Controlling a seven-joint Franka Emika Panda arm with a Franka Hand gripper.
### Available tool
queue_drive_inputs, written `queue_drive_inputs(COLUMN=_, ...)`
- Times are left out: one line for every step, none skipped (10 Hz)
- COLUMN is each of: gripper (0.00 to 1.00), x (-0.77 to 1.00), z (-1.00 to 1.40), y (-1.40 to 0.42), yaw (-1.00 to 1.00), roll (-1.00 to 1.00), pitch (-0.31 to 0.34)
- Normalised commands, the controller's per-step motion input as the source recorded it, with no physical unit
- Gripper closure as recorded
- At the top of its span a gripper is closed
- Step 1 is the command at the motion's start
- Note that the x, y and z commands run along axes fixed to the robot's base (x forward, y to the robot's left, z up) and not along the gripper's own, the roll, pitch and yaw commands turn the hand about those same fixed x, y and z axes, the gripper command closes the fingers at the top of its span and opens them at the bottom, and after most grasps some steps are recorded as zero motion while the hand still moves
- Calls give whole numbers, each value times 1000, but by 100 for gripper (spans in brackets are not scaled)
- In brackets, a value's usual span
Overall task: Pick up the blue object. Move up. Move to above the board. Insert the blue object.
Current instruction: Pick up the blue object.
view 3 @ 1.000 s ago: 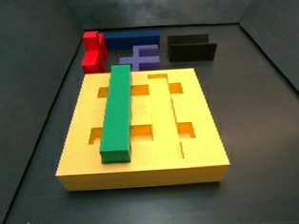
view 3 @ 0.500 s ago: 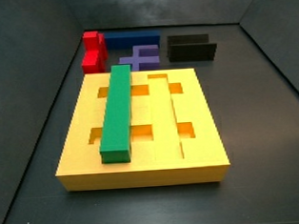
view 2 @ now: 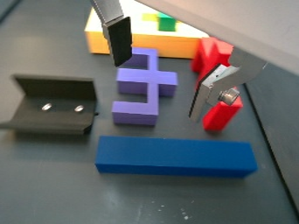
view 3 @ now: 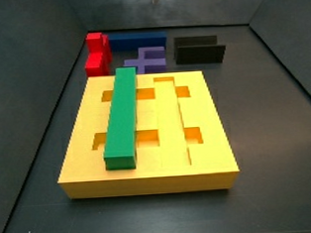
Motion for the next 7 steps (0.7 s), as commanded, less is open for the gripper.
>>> queue_drive_inputs(gripper=0, x=0, z=-206, y=0, yaw=-1000, roll=-86, pitch=0)
queue_drive_inputs(gripper=0, x=0, z=-246, y=0, yaw=-989, roll=-77, pitch=0)
queue_drive_inputs(gripper=0, x=-11, z=-263, y=0, yaw=-989, roll=-66, pitch=0)
queue_drive_inputs(gripper=0, x=-23, z=-271, y=0, yaw=-986, roll=-56, pitch=0)
queue_drive_inputs(gripper=0, x=-57, z=-291, y=0, yaw=-980, roll=-39, pitch=0)
queue_drive_inputs(gripper=0, x=-63, z=-286, y=0, yaw=-986, roll=-23, pitch=4)
queue_drive_inputs(gripper=0, x=-69, z=-283, y=0, yaw=-991, roll=-14, pitch=4)
